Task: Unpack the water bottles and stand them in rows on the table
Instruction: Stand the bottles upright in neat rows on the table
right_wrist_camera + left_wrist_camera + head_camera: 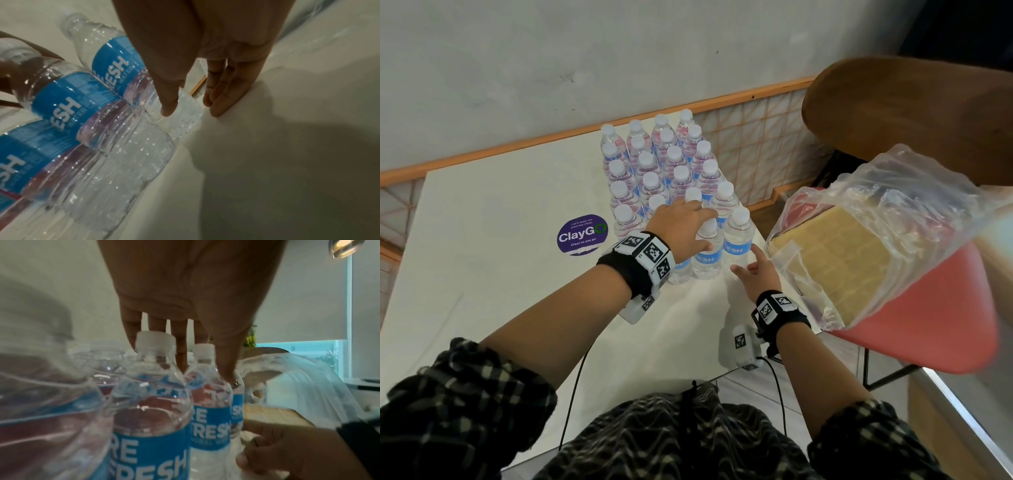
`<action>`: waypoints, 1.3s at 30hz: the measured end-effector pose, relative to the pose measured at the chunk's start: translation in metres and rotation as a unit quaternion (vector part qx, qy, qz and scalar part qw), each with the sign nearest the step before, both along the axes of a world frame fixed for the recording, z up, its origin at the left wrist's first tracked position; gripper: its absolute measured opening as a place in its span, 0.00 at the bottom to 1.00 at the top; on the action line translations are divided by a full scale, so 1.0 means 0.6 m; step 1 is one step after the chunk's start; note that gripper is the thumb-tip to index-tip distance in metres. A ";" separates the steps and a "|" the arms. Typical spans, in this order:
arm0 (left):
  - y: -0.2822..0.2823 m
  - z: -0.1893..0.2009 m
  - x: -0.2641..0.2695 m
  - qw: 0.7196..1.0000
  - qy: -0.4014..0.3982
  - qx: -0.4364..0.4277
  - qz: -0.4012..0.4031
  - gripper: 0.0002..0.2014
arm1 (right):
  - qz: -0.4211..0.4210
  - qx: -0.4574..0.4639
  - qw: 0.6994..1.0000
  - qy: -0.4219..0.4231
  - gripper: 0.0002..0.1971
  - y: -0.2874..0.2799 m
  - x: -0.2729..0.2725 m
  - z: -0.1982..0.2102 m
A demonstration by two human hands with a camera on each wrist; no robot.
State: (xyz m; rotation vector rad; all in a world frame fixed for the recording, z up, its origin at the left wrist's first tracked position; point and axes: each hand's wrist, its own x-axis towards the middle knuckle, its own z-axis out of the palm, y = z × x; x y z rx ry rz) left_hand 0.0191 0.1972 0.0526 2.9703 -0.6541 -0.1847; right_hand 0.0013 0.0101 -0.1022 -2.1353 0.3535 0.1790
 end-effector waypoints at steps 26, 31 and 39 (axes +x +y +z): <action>0.185 -0.098 -0.039 0.874 0.240 -0.356 0.229 0.81 | 0.050 -0.058 0.996 0.035 0.48 0.010 0.024 -0.007; 0.173 -0.099 -0.043 0.860 0.210 -0.407 0.227 0.70 | 0.053 -0.057 0.996 0.039 0.47 0.010 0.026 -0.004; 0.169 -0.089 -0.045 0.869 0.238 -0.379 0.212 0.65 | 0.051 -0.061 0.996 0.045 0.46 0.011 0.027 -0.005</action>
